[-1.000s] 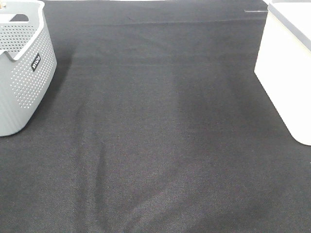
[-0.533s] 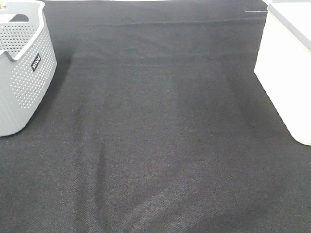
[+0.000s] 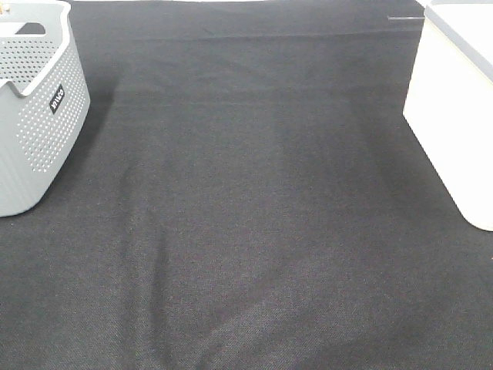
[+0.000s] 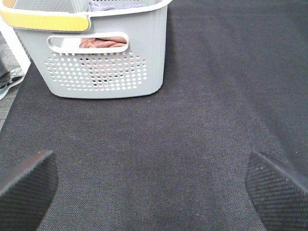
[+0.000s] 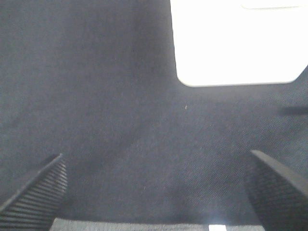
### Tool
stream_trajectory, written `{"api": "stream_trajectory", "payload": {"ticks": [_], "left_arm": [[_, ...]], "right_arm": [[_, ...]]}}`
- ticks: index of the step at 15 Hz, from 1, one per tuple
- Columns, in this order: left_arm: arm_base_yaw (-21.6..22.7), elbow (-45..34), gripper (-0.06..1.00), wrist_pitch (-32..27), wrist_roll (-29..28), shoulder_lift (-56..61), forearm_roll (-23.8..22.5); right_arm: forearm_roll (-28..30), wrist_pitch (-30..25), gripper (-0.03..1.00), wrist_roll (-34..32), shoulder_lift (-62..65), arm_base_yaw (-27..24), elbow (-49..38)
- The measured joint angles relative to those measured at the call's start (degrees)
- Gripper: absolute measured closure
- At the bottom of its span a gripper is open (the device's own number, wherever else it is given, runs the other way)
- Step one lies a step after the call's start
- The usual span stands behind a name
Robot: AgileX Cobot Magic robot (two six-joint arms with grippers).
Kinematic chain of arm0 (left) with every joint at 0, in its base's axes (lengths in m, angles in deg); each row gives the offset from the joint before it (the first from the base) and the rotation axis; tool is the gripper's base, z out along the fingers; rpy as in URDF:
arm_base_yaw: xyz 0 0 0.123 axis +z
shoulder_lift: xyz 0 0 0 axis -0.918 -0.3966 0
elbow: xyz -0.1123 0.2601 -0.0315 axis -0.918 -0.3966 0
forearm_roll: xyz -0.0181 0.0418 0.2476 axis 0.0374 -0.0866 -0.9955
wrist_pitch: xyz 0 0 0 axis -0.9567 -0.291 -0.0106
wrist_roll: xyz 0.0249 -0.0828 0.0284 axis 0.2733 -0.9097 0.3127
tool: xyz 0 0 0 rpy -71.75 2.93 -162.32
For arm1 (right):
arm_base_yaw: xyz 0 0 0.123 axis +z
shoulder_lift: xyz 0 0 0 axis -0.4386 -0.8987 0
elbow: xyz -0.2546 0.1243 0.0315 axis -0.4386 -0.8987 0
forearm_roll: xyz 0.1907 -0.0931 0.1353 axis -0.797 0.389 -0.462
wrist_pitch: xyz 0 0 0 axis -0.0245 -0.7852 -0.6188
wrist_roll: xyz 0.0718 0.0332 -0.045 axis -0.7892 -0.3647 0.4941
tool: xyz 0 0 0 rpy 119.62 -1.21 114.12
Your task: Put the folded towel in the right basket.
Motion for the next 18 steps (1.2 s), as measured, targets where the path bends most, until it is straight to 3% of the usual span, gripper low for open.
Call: {"api": "stream_trajectory", "payload": {"ticks": [18], "left_arm": [[0.0, 0.0, -0.04, 0.0, 0.0, 0.0, 0.11]], "right_arm": [[-1.03, 0.4, 0.0, 0.06, 0.0, 0.0, -1.03]]}}
